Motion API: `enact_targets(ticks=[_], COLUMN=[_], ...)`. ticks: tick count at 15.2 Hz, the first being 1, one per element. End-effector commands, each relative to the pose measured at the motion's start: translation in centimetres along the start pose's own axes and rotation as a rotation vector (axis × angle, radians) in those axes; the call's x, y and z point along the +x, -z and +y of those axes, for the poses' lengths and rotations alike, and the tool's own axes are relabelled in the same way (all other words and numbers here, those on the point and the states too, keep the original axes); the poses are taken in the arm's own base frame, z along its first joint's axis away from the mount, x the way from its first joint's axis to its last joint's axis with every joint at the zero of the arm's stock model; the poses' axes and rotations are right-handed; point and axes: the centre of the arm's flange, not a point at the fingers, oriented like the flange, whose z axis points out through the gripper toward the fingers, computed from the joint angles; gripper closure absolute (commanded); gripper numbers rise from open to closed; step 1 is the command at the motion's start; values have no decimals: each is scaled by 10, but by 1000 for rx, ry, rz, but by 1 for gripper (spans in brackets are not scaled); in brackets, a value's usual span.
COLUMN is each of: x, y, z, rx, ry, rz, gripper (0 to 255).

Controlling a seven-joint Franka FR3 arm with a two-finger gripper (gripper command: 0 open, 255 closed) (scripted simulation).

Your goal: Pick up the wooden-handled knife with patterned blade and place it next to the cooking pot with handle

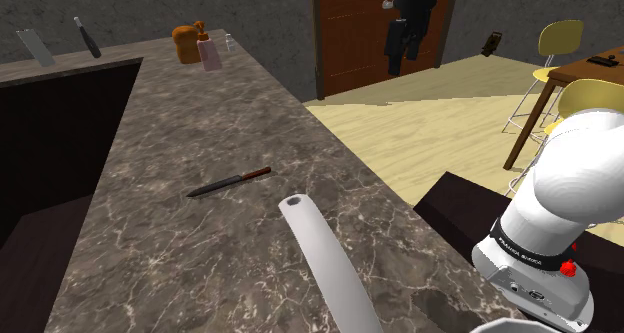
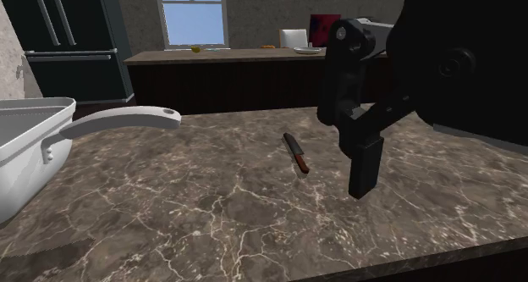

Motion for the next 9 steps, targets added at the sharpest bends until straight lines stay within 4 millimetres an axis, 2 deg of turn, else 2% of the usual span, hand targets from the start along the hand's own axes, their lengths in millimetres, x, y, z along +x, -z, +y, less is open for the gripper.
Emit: enact_targets(ticks=[1, 9], x=[0, 86], y=[0, -37], z=[0, -49], rx=[0, 46], ry=[0, 206], rz=[0, -29], gripper=[0, 0])
